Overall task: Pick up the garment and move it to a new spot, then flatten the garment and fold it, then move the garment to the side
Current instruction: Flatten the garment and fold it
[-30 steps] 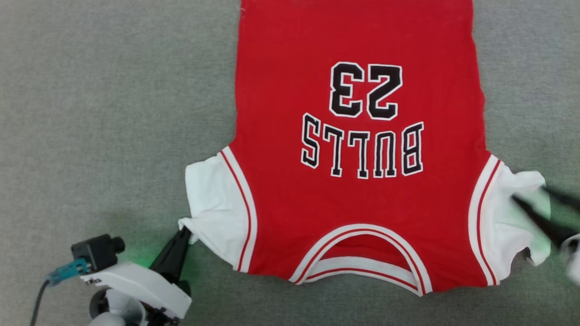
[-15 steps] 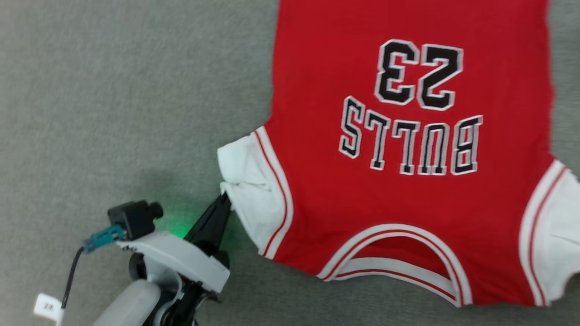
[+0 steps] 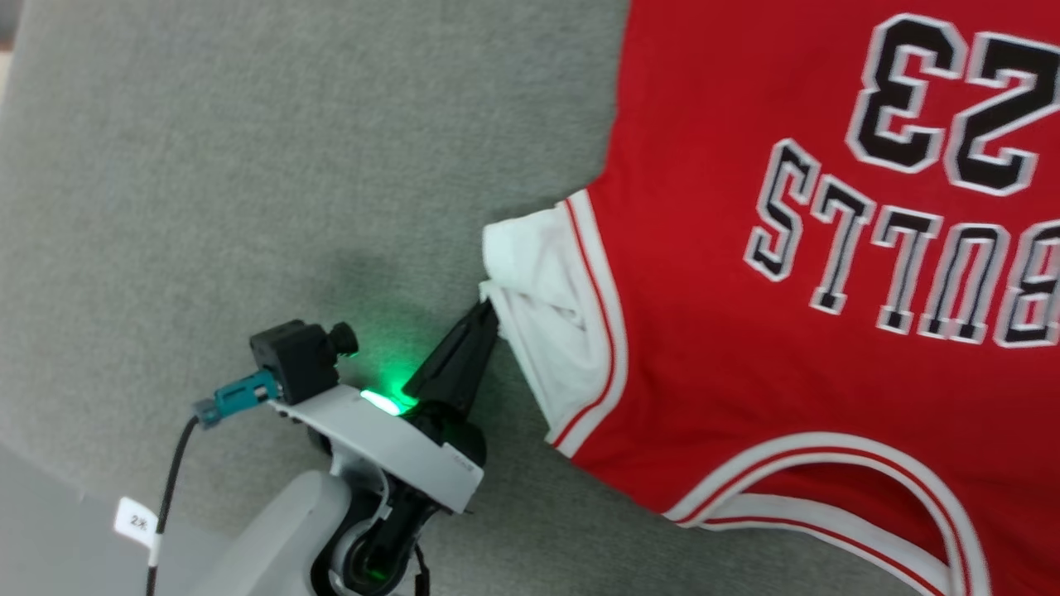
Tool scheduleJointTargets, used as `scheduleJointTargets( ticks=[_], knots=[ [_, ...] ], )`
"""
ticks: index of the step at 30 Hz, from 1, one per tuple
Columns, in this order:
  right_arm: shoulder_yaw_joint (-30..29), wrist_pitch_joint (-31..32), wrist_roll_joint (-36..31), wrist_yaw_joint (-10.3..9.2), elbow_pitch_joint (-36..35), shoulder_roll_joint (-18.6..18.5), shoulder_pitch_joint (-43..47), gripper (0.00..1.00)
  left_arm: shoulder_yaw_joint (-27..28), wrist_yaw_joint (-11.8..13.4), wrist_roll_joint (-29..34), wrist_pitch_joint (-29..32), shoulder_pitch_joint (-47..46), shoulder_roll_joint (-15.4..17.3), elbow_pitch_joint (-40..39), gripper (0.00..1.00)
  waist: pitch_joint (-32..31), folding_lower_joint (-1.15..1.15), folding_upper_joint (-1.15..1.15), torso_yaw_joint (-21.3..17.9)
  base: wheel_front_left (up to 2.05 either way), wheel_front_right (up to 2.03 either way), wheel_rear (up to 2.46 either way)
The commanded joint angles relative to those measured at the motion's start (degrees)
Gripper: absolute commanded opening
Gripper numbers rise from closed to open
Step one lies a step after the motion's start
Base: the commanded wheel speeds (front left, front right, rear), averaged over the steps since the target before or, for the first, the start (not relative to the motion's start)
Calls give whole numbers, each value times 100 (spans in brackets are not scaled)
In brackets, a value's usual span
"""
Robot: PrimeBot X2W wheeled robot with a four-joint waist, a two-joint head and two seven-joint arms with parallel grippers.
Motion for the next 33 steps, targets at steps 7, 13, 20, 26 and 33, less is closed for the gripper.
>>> scheduleJointTargets(
  ticks=[7, 13, 20, 26, 33],
  knots=[
    [99, 135, -397, -6, 1206, 214, -477, 100, -40, 45, -98, 73, 138, 42, 576, 0, 516, 0, 0, 443, 0, 0, 0],
    [264, 309, -229, 1, 1581, 416, -478, 0, -3, 11, -122, 39, 123, 64, 642, 0, 492, 0, 0, 400, 0, 0, 0],
    [363, -362, 28, -3, 1482, 263, -414, 0, 36, -52, -73, -47, 87, 81, 646, 0, 154, 0, 0, 221, 0, 0, 0],
    [579, -635, 759, -6, 1186, -134, 320, 0, 164, 0, -46, -150, -84, 33, 744, 0, -513, 0, 0, 31, 0, 0, 0],
    [898, -862, 1840, -6, 205, -688, 1940, 0, 114, 1, 6, -7, -257, 79, 879, 0, -1265, 0, 0, -378, 0, 0, 0]
  ],
)
